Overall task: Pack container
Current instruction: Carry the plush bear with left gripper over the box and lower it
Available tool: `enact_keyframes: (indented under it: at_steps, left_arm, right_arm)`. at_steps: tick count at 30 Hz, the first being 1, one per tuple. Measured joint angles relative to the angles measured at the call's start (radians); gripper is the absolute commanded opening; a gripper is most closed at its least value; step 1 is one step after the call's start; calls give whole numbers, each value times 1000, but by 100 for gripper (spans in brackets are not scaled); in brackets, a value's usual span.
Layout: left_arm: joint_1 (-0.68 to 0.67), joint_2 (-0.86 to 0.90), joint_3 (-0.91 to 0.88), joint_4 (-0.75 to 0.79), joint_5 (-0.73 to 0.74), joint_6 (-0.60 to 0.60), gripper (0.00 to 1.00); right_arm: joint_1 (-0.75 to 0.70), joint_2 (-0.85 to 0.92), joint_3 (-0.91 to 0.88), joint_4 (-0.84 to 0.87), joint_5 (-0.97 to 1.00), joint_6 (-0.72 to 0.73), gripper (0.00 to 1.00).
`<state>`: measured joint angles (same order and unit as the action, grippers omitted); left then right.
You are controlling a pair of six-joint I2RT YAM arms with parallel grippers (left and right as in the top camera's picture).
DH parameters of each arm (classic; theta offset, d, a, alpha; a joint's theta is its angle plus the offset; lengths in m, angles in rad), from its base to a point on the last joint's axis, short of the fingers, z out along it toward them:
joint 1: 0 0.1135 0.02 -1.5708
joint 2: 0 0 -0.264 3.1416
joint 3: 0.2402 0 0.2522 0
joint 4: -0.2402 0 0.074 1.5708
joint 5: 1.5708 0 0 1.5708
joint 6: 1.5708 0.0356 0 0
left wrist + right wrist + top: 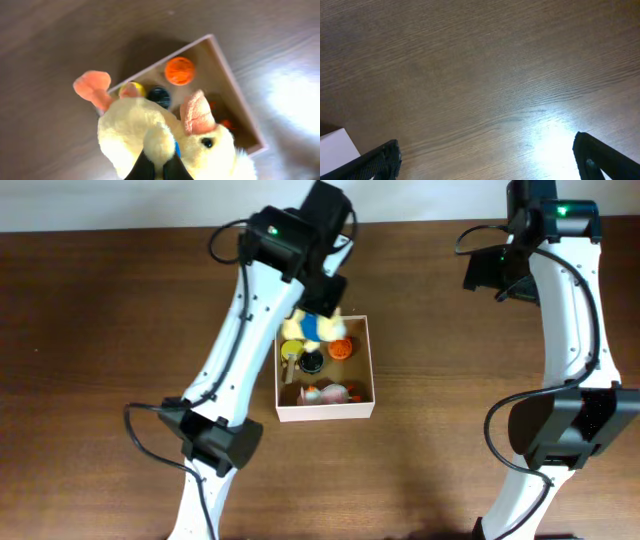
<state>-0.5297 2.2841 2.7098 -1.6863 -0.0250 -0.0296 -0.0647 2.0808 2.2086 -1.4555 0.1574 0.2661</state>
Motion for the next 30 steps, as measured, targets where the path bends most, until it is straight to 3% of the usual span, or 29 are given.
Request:
enact_keyframes:
  at_steps: [5, 13, 25, 30]
  left_arm:
    - [-59, 0, 0, 0, 0, -121, 2]
    - [-128, 0, -23, 1, -128, -333, 2]
    - [-141, 0, -322, 2, -305, -567, 2]
    - [-141, 0, -396, 39, -325, -605, 2]
  right_arm:
    - [0, 0, 0, 0, 0, 0, 99]
    - [0, 0, 0, 0, 0, 0, 99]
    - [0, 0, 0, 0, 0, 1, 99]
    - [0, 0, 0, 0, 0, 0, 99]
